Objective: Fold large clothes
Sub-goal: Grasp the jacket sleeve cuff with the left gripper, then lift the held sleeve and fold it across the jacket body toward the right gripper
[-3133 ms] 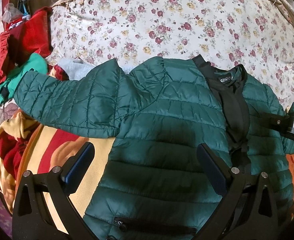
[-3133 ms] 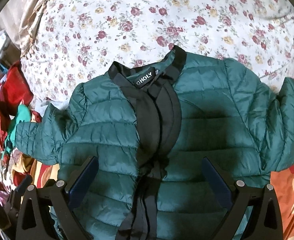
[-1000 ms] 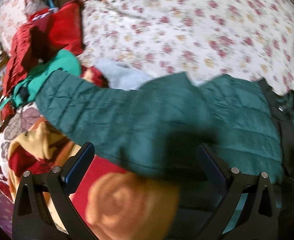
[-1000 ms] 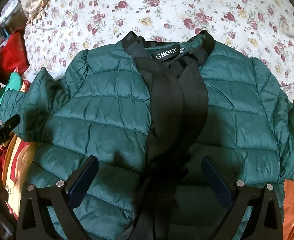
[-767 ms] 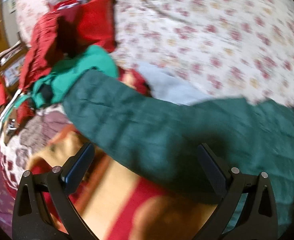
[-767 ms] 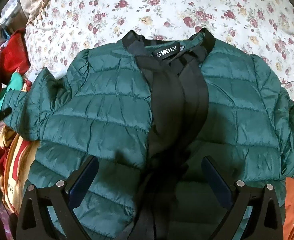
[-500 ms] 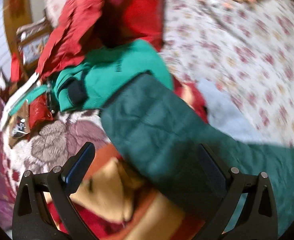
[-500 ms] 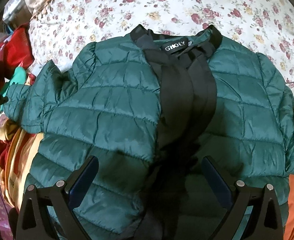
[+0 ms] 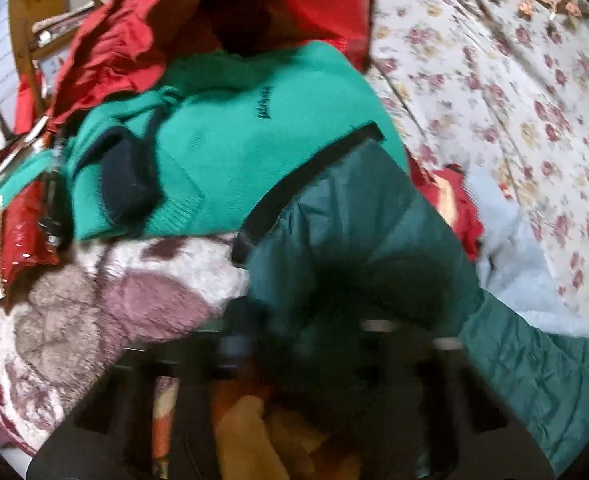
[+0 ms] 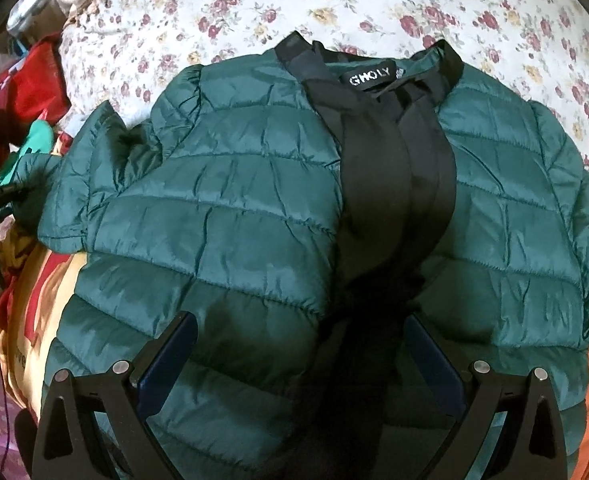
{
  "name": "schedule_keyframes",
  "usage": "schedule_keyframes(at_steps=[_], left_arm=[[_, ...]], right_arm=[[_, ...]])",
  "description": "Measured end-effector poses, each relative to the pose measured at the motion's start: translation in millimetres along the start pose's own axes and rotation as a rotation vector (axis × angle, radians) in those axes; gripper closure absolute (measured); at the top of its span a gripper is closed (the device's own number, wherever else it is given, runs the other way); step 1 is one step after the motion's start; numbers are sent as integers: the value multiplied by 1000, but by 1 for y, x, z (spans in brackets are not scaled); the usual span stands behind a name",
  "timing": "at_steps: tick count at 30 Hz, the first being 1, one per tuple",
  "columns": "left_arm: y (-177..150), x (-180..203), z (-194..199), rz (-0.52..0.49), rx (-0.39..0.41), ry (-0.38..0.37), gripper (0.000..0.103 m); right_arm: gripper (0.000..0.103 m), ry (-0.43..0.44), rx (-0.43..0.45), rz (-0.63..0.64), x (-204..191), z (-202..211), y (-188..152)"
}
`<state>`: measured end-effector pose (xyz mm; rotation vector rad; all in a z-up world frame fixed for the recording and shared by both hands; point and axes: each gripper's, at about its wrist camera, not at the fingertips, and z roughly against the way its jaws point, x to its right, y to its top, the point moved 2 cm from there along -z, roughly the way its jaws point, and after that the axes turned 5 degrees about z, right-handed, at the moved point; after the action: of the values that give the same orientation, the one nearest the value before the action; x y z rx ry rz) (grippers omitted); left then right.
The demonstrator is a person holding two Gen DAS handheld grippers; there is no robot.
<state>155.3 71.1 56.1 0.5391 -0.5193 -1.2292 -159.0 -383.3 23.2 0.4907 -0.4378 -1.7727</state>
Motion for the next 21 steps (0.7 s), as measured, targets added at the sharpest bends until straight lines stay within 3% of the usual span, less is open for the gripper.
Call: schedule_keyframes(at_steps=[8,15,21], left_arm=[[-10,7,64,46,31,-201,92],[-44,43,139,-75,90,-276,92],[-69,85,178,-166,104,-348,92]], right_arm=[[1,3,23,3,0,11,0],[1,-1,53,-23,8,27,-3],[1,-23,72,-29,17,44,-10]])
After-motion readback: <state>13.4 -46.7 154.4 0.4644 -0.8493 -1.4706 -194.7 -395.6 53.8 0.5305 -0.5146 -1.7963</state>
